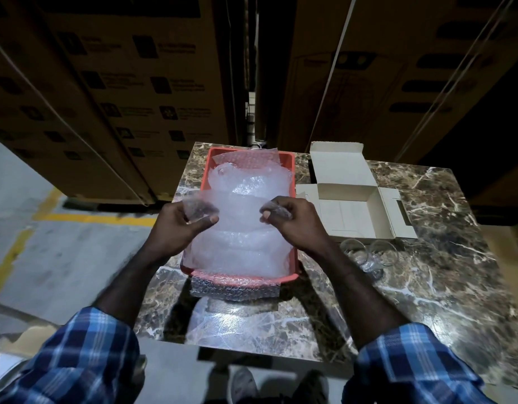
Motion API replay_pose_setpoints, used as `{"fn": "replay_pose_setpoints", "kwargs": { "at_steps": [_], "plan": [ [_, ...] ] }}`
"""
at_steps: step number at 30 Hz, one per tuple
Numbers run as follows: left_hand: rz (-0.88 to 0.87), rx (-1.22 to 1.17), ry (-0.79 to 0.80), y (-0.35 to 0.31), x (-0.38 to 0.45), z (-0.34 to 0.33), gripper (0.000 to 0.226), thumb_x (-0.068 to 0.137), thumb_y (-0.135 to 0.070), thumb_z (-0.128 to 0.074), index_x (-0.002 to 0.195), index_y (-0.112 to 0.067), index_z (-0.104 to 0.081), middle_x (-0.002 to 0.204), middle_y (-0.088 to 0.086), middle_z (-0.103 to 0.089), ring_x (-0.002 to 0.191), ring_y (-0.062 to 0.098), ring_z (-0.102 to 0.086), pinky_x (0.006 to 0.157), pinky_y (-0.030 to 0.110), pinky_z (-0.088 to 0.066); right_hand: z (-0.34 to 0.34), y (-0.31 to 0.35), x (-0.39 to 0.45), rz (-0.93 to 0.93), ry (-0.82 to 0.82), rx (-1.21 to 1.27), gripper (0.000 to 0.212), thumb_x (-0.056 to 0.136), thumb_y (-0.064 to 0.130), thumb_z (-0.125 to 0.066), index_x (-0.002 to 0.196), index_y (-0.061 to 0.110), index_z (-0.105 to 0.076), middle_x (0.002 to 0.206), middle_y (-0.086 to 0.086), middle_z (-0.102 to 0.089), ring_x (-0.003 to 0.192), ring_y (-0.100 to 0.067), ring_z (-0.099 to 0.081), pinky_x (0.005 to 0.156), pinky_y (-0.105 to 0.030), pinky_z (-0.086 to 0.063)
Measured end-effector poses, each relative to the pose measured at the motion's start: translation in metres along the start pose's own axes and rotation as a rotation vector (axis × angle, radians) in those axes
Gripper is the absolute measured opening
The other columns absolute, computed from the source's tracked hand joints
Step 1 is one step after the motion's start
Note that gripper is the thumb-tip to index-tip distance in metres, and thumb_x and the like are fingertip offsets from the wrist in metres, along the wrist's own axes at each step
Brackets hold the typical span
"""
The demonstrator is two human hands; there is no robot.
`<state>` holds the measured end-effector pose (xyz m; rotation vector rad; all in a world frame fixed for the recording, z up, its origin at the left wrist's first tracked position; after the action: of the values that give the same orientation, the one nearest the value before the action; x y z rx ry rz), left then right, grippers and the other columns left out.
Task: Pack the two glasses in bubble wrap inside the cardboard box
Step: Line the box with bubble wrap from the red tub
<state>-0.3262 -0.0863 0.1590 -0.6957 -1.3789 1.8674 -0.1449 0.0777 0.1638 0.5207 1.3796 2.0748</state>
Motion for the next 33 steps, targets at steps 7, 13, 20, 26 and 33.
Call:
{"fn": "replay_pose_setpoints", "kwargs": {
  "at_steps": [7, 13, 20, 26, 33],
  "plan": [
    [0.069, -0.216, -0.205, 0.007, 0.008, 0.004, 0.008, 0.094, -0.007, -0.065, 0.091, -0.012, -0.071, 0.073, -0.001, -0.076, 0.07, 0.015, -0.073, 0.069, 0.025, -0.06, 0.005, -0.026, 0.0, -0.183, -0.031, 0.228, 0.017, 0.085, 0.008, -0.077, 0.093, 0.022, -0.075, 0.096, -0.004, -0.077, 0.095, -0.017, -0.072, 0.092, -0.035, -0.056],
    [0.108, -0.201, -0.165, 0.012, 0.012, 0.001, 0.014, 0.099, -0.014, -0.059, 0.104, -0.005, -0.068, 0.076, 0.002, -0.076, 0.067, 0.016, -0.072, 0.07, 0.031, -0.06, 0.003, -0.031, -0.002, -0.191, -0.077, 0.277, 0.012, 0.099, 0.008, -0.06, 0.096, 0.005, -0.072, 0.091, -0.005, -0.075, 0.079, -0.001, -0.07, 0.07, -0.011, -0.048],
    [0.089, -0.21, -0.142, 0.001, 0.021, -0.001, 0.01, 0.099, -0.016, -0.059, 0.099, -0.015, -0.069, 0.081, 0.004, -0.076, 0.071, 0.022, -0.071, 0.071, 0.038, -0.059, 0.008, -0.018, 0.01, -0.18, -0.095, 0.277, 0.016, 0.102, 0.006, -0.052, 0.097, 0.01, -0.067, 0.09, -0.008, -0.075, 0.077, -0.012, -0.07, 0.069, -0.019, -0.052],
    [0.03, -0.175, -0.161, -0.014, 0.03, 0.001, 0.011, 0.095, -0.008, -0.064, 0.097, -0.016, -0.072, 0.08, 0.001, -0.076, 0.069, 0.02, -0.07, 0.064, 0.033, -0.059, 0.02, -0.006, 0.014, -0.124, -0.126, 0.274, 0.031, 0.095, -0.011, -0.052, 0.089, 0.014, -0.068, 0.092, -0.013, -0.072, 0.076, -0.01, -0.071, 0.066, -0.017, -0.051],
    [-0.137, -0.203, -0.235, -0.069, 0.03, 0.01, 0.011, 0.094, -0.006, -0.066, 0.098, -0.013, -0.072, 0.073, -0.004, -0.073, 0.06, 0.012, -0.066, 0.055, 0.026, -0.056, 0.052, 0.034, 0.011, -0.009, -0.23, 0.343, 0.031, 0.094, -0.01, -0.054, 0.089, 0.017, -0.069, 0.087, -0.004, -0.074, 0.081, -0.018, -0.071, 0.079, -0.034, -0.059]
  ]
}}
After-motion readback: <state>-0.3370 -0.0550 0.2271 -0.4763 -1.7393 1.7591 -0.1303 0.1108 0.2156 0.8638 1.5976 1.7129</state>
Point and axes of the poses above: each hand's wrist, its own x-axis towards the middle knuckle, its own z-axis out of the back of the hand, y = z × x, the point moved 6 cm from there along x, towards the middle knuckle
